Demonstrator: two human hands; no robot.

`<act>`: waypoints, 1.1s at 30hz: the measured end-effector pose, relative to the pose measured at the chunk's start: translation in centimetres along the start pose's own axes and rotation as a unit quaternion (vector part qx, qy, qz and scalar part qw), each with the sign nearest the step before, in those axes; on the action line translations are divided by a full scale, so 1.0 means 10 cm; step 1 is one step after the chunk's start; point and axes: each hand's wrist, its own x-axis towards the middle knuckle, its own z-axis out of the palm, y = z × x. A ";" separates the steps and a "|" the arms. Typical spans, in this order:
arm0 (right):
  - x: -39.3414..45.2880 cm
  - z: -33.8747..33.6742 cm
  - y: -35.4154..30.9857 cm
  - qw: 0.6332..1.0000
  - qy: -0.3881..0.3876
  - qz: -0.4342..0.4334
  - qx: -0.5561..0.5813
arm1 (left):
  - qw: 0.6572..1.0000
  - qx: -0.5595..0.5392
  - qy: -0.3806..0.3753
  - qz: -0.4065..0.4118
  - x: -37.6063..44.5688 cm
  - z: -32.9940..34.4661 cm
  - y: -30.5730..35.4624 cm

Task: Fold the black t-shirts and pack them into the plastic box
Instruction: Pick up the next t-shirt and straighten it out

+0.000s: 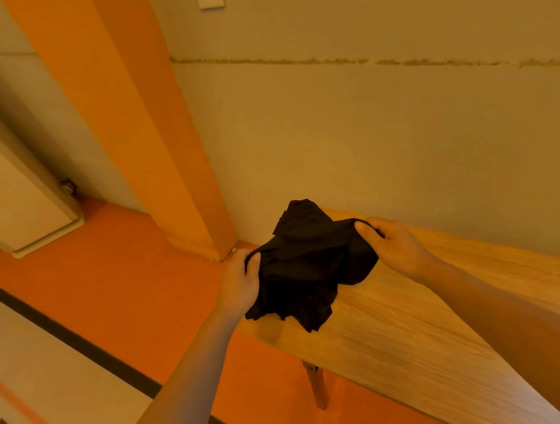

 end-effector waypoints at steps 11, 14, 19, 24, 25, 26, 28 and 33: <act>0.04 0.04 -0.42 0.981 -0.067 0.063 0.171 | 0.979 0.018 -0.074 0.190 -0.04 0.20 0.76; 0.03 0.04 -0.47 0.978 -0.083 0.062 0.180 | 0.977 -0.007 -0.043 0.211 -0.06 0.28 0.92; -0.01 0.02 -0.47 0.984 -0.092 0.060 0.142 | 0.971 -0.045 0.051 0.231 -0.08 0.28 1.02; -0.09 0.06 -0.48 0.981 -0.112 0.071 0.138 | 0.956 -0.039 0.020 0.290 -0.14 0.25 1.04; -0.09 0.08 -0.48 0.981 -0.115 0.072 0.140 | 0.953 -0.042 0.034 0.300 -0.14 0.26 1.03; -0.10 0.09 -0.48 0.980 -0.117 0.073 0.140 | 0.949 -0.047 0.052 0.308 -0.15 0.27 1.03; -0.12 0.12 -0.49 0.981 -0.118 0.077 0.132 | 0.949 -0.070 0.062 0.302 -0.16 0.27 1.03; -0.14 0.10 -0.48 0.981 -0.119 0.053 0.144 | 0.966 -0.132 0.038 0.219 -0.17 0.21 1.05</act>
